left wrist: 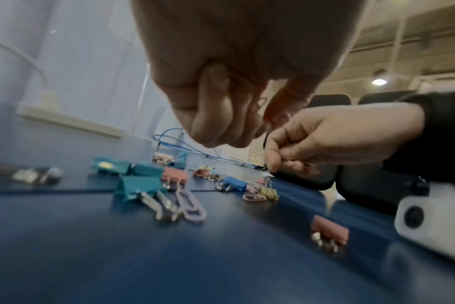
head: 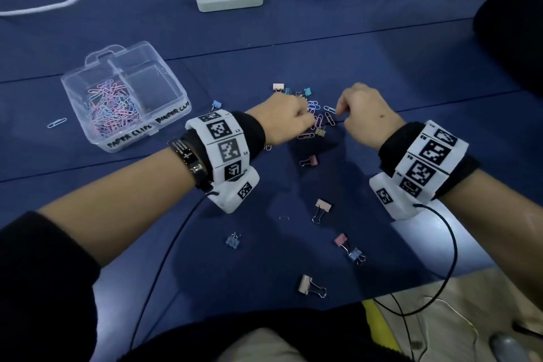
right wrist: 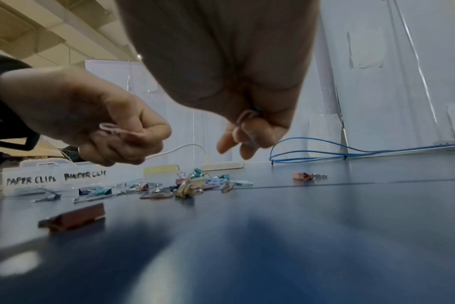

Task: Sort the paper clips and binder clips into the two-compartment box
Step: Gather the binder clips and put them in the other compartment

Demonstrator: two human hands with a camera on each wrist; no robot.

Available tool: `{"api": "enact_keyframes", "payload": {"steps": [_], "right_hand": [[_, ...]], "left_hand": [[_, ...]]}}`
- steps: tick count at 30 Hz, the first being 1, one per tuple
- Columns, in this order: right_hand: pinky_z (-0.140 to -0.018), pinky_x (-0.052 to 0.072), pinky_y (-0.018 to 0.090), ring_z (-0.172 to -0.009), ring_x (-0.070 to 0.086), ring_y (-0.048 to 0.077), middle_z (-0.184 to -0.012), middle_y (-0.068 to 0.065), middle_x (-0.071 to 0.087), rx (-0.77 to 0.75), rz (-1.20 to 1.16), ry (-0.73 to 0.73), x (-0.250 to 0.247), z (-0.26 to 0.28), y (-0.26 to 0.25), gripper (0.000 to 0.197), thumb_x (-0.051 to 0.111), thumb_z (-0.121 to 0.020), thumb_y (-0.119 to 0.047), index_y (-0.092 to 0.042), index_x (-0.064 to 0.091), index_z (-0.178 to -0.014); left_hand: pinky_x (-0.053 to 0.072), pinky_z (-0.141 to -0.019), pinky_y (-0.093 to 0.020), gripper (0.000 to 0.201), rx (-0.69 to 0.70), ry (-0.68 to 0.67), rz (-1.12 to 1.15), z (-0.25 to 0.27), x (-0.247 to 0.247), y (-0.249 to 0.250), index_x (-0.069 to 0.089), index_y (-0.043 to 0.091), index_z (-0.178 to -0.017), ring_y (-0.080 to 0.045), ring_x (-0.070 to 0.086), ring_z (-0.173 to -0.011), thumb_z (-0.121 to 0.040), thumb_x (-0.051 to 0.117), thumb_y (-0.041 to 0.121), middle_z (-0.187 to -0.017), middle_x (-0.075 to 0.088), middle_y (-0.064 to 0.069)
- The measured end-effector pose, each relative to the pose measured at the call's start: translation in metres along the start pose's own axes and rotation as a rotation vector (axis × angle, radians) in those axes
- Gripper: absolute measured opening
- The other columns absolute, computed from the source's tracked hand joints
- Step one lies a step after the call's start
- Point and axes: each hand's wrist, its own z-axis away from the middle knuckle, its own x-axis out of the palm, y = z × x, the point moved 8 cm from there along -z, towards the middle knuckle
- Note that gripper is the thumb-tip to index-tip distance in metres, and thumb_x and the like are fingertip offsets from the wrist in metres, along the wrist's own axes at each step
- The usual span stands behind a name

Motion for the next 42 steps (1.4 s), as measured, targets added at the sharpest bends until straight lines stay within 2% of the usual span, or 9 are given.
{"api": "enact_keyframes", "payload": {"steps": [4, 9, 17, 20, 25, 29, 32, 37, 42], "right_hand": [[-0.08, 0.042, 0.033, -0.09, 0.052, 0.031, -0.101, 0.019, 0.056, 0.013, -0.065, -0.025, 0.002, -0.006, 0.004, 0.03, 0.035, -0.08, 0.011, -0.002, 0.054, -0.1], [-0.072, 0.034, 0.026, -0.083, 0.046, 0.023, -0.091, 0.01, 0.05, -0.001, -0.149, -0.076, 0.0, -0.012, 0.001, 0.029, 0.031, -0.082, 0.011, -0.012, 0.044, -0.092], [-0.075, 0.033, 0.025, -0.091, 0.046, 0.024, -0.101, 0.01, 0.052, 0.075, -0.126, -0.108, 0.003, -0.018, 0.001, 0.036, 0.03, -0.085, 0.005, -0.001, 0.056, -0.108], [-0.077, 0.036, 0.024, -0.102, 0.054, 0.031, -0.112, 0.016, 0.061, 0.11, -0.141, -0.048, -0.003, -0.02, 0.003, 0.033, 0.033, -0.086, -0.001, 0.001, 0.061, -0.103], [-0.074, 0.036, 0.027, -0.087, 0.05, 0.022, -0.109, 0.016, 0.063, 0.135, -0.123, -0.061, 0.001, -0.025, 0.004, 0.02, 0.052, -0.086, -0.018, -0.002, 0.063, -0.094], [-0.068, 0.042, 0.035, -0.084, 0.054, 0.025, -0.091, 0.013, 0.061, 0.1, -0.052, -0.085, 0.004, -0.025, -0.004, 0.039, 0.068, -0.077, -0.042, -0.005, 0.059, -0.085], [-0.07, 0.046, 0.038, -0.09, 0.061, 0.033, -0.084, 0.013, 0.059, 0.076, 0.058, -0.116, 0.009, -0.026, -0.008, 0.048, 0.073, -0.068, -0.048, -0.006, 0.054, -0.082], [-0.065, 0.041, 0.034, -0.077, 0.055, 0.027, -0.078, 0.012, 0.058, 0.108, 0.079, -0.157, 0.014, -0.027, -0.001, 0.054, 0.074, -0.064, -0.055, -0.005, 0.056, -0.078], [-0.056, 0.037, 0.027, -0.062, 0.048, 0.016, -0.061, 0.001, 0.054, 0.08, -0.036, -0.254, 0.022, -0.025, 0.001, 0.037, 0.071, -0.077, -0.039, -0.015, 0.053, -0.055]], "left_hand": [[0.024, -0.039, -0.018, 0.038, -0.151, 0.033, 0.413, 0.005, -0.009, -0.017, 0.033, 0.016, -0.045, -0.007, 0.03, -0.036, -0.081, 0.046, 0.01, -0.044, 0.036, 0.003], [0.019, -0.04, -0.004, 0.027, -0.255, -0.002, 0.748, 0.011, -0.005, -0.029, 0.034, 0.017, -0.027, -0.01, 0.021, -0.026, -0.051, 0.037, 0.006, -0.028, 0.033, 0.005], [0.013, -0.037, -0.003, 0.014, -0.28, -0.016, 1.023, 0.01, -0.003, -0.039, 0.026, 0.014, -0.056, -0.007, 0.022, -0.024, -0.05, 0.034, 0.004, -0.035, 0.042, -0.001], [0.007, -0.049, -0.019, 0.013, -0.258, -0.051, 1.054, 0.009, -0.003, -0.037, 0.039, 0.013, -0.065, -0.005, 0.023, -0.024, -0.062, 0.031, 0.003, -0.035, 0.042, 0.003], [0.014, -0.031, -0.007, 0.03, -0.289, -0.091, 1.074, 0.006, 0.002, -0.039, 0.043, 0.007, -0.058, -0.004, 0.024, -0.027, -0.08, 0.024, 0.002, -0.039, 0.041, 0.004], [0.016, -0.033, -0.009, 0.031, -0.327, -0.081, 0.718, 0.001, 0.005, -0.035, 0.043, 0.016, -0.059, -0.005, 0.023, -0.03, -0.086, 0.052, 0.027, -0.043, 0.034, 0.007], [0.029, -0.039, -0.012, 0.034, -0.152, -0.058, 0.233, -0.006, 0.003, -0.02, 0.044, 0.019, -0.056, -0.003, 0.036, -0.044, -0.077, 0.071, 0.025, -0.049, 0.037, 0.01], [0.035, -0.055, -0.017, 0.021, 0.015, -0.054, -0.095, -0.01, 0.004, -0.002, 0.067, 0.012, -0.092, -0.012, 0.05, -0.077, -0.077, 0.072, 0.025, -0.076, 0.054, 0.005], [0.049, -0.076, -0.032, 0.013, 0.034, -0.077, -0.184, -0.014, 0.012, 0.005, 0.071, 0.011, -0.091, -0.023, 0.06, -0.092, -0.082, 0.064, 0.016, -0.091, 0.065, -0.006]]}}
